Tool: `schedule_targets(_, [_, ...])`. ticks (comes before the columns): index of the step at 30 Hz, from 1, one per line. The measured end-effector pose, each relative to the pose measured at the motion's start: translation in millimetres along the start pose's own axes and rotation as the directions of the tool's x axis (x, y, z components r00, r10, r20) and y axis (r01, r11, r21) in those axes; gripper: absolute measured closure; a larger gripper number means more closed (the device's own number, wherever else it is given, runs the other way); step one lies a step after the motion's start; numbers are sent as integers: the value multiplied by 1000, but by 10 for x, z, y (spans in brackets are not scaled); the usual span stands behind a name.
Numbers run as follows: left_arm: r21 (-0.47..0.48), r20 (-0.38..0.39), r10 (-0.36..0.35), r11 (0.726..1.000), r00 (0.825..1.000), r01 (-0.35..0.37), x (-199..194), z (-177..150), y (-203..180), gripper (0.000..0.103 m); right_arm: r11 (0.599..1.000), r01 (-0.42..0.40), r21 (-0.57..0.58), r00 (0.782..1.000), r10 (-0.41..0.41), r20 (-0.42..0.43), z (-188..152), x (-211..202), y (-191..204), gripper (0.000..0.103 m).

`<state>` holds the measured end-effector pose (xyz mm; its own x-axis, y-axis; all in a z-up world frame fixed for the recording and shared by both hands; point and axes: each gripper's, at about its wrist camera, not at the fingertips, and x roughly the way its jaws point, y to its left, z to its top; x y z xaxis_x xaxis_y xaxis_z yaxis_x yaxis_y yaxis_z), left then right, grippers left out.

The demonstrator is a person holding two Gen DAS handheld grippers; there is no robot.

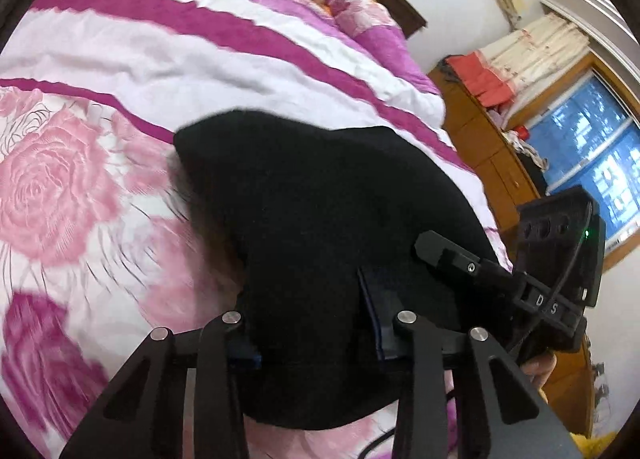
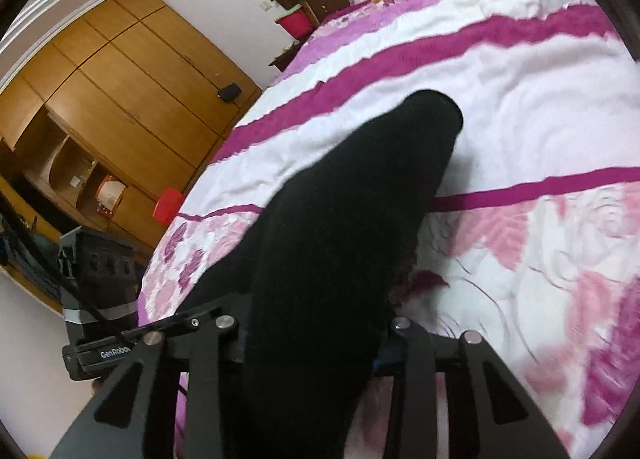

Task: Fold small clothes

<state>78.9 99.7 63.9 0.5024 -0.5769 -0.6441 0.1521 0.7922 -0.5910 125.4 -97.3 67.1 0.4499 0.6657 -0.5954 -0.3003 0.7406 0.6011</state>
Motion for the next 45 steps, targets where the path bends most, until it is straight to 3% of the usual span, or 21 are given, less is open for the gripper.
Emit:
schedule_targets(9, [76, -45, -99, 992, 994, 102, -47, -622, -701, 85, 998, 48, -35, 998, -50, -37, -623, -834, -161, 65])
schedule_targets(13, [144, -69, 41, 989, 997, -31, 133, -823, -829, 85, 994, 107, 15, 993, -106, -43, -884, -922, -402, 63])
schedule_targets(18, [171, -59, 204, 966, 977, -192, 287, -930, -757, 84, 984, 179, 26, 983, -177, -52, -1073, -749, -707, 49])
schedule_targets(21, [166, -57, 215, 965, 975, -203, 254, -1009, -726, 82, 983, 177, 39, 984, -176, -31, -1134, -770, -728, 46])
schedule_targets(29, [208, -21, 279, 941, 960, -268, 198, -1146, -731, 79, 949, 315, -19, 947, -313, 77, -1210, -1215, -478, 45])
schedule_targets(33, [193, -38, 296, 939, 954, -284, 270, -1173, -645, 73, 930, 366, -42, 931, -365, 22, -1151, -1023, -504, 54])
schedule_targets(37, [202, -32, 305, 935, 952, -293, 292, -1192, -646, 72, 933, 358, -23, 934, -358, 19, -1228, -876, -598, 52])
schedule_targets(45, [228, -18, 337, 918, 941, -324, -11, -1301, -840, 72, 937, 343, -60, 937, -338, 85, -1396, -1322, -249, 51])
